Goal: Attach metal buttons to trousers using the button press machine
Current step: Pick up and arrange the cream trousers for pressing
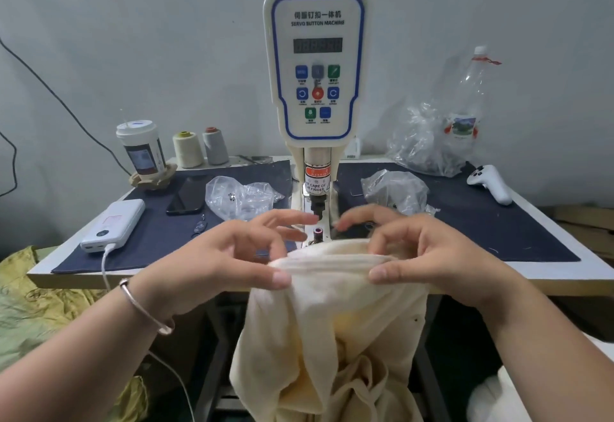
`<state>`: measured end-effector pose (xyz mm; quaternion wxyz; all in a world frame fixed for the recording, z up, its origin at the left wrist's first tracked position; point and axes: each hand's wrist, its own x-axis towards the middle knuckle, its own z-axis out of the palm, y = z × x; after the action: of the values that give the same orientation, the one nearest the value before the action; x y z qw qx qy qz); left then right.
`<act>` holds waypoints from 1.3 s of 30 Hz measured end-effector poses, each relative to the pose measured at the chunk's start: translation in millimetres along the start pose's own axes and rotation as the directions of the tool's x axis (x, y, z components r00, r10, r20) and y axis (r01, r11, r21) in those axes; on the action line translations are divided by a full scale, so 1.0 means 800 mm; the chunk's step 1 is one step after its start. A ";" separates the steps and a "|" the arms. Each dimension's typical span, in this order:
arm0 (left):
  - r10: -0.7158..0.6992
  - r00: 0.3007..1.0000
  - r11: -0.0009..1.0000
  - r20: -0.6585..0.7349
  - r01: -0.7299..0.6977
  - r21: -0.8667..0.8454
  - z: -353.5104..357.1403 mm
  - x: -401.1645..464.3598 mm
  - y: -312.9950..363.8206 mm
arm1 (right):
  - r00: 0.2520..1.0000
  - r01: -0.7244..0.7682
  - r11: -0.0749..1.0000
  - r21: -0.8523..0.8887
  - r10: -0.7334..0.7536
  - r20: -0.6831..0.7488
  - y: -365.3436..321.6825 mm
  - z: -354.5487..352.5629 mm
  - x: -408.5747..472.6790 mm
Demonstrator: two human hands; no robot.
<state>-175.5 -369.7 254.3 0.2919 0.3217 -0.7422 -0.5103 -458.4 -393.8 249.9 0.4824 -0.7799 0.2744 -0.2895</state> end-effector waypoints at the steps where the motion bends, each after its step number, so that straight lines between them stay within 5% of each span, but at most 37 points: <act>1: 0.022 1.000 0.991 -0.002 -0.022 -0.132 0.002 -0.001 -0.003 | 0.999 0.050 0.992 0.113 -0.049 -0.011 0.002 0.001 -0.001; 5: 0.008 0.997 0.943 -0.072 -0.032 -0.332 0.014 0.004 -0.012 | 0.995 0.099 0.901 0.421 -0.080 -0.064 0.010 0.006 0.003; 13: -0.046 0.951 0.978 -0.307 -0.019 -0.205 0.026 0.019 -0.040 | 0.978 -0.077 0.840 0.537 0.169 -0.124 0.033 0.025 0.014; 19: -0.199 0.918 0.956 -0.343 0.105 -0.272 0.022 0.033 -0.080 | 0.904 -0.177 0.820 0.544 0.354 -0.238 0.071 0.031 0.037; 29: -0.208 0.858 0.971 -0.470 0.125 -0.203 0.006 0.078 -0.140 | 0.827 -0.198 0.878 0.435 0.388 -0.406 0.120 0.026 0.090; 39: -0.140 0.880 0.990 -0.453 0.137 -0.040 -0.020 0.099 -0.172 | 0.852 -0.157 0.844 0.513 0.378 -0.362 0.150 0.013 0.109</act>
<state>-187.9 -477.7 137.5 0.4212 0.4832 -0.6267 -0.4432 -409.2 -495.5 153.1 0.6144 -0.5051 0.4099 -0.4466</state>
